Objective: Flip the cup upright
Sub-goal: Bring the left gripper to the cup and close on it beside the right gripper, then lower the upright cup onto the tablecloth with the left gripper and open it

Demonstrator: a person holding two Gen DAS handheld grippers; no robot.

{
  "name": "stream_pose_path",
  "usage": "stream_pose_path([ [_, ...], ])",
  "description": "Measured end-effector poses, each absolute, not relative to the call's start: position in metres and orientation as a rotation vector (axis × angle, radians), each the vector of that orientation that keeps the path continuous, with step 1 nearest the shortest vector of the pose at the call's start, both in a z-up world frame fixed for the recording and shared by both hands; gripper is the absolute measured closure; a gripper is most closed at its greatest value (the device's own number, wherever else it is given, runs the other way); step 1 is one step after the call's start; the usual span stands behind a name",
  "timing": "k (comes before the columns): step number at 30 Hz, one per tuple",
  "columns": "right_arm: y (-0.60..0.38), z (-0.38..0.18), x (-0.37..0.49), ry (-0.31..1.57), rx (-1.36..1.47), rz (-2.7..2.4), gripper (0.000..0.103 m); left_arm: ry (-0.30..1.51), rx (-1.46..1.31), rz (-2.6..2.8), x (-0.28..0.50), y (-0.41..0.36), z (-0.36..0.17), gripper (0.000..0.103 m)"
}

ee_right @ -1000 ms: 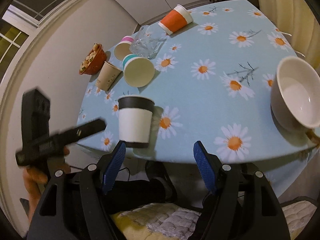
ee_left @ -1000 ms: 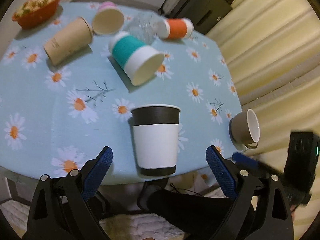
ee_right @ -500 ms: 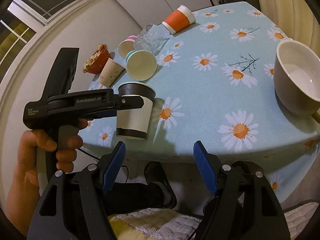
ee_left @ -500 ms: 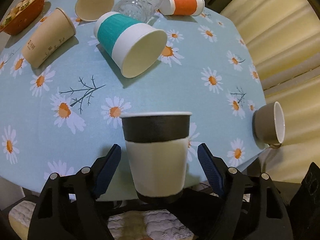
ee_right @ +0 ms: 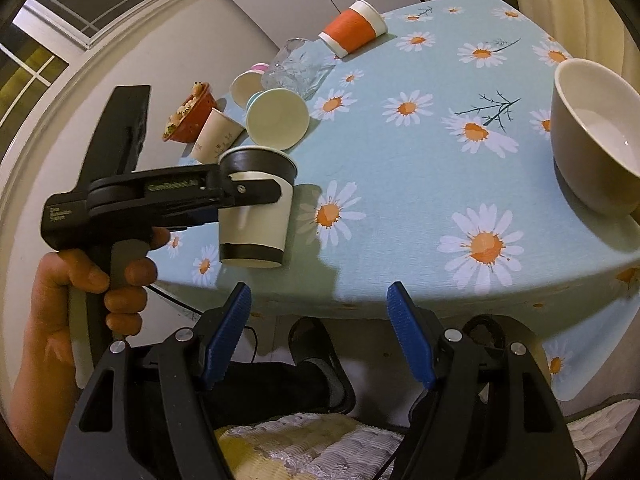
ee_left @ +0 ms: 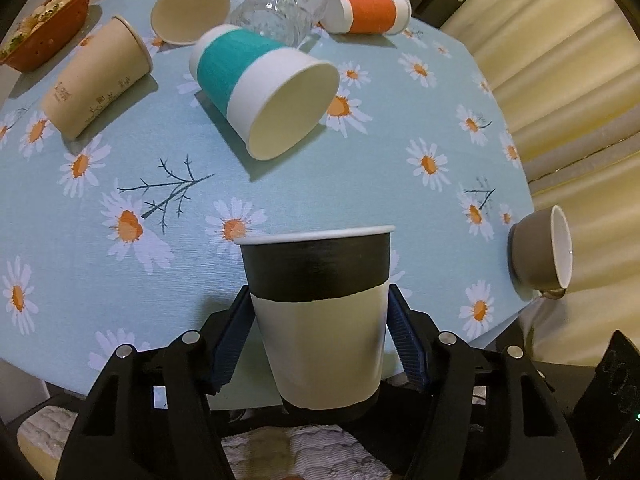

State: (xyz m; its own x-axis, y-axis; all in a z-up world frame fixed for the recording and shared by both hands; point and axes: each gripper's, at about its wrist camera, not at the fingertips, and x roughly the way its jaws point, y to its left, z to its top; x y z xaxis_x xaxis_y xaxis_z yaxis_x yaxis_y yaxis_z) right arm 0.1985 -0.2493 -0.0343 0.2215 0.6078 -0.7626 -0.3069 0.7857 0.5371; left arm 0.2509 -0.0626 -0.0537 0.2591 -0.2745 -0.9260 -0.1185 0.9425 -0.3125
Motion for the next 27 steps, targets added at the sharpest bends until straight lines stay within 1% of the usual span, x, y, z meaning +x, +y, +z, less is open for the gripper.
stream_pose_path([
  [6,-0.246,-0.032,0.198,1.172,0.270,0.640,0.033,1.230,-0.369,-0.085,0.235,-0.052,-0.033,0.040],
  [10,-0.241,-0.028,0.196,1.154,0.253,0.656,0.033,1.142,-0.343,-0.060,0.221,-0.044,-0.014,0.040],
  [12,-0.240,-0.021,0.193,1.109,0.241,0.657,0.033,1.079,-0.292,-0.036,0.213,-0.045,-0.003,0.040],
  [17,-0.235,-0.004,0.181,0.997,0.200,0.684,0.033,0.835,-0.182,0.011,0.179,-0.050,0.020,0.039],
  [21,-0.234,-0.002,0.175,0.969,0.189,0.706,0.032,0.655,-0.127,0.084,0.156,-0.054,0.015,0.039],
  [27,-0.240,-0.007,0.177,0.987,0.195,0.690,0.031,0.490,-0.095,0.107,0.143,-0.060,-0.004,0.039],
])
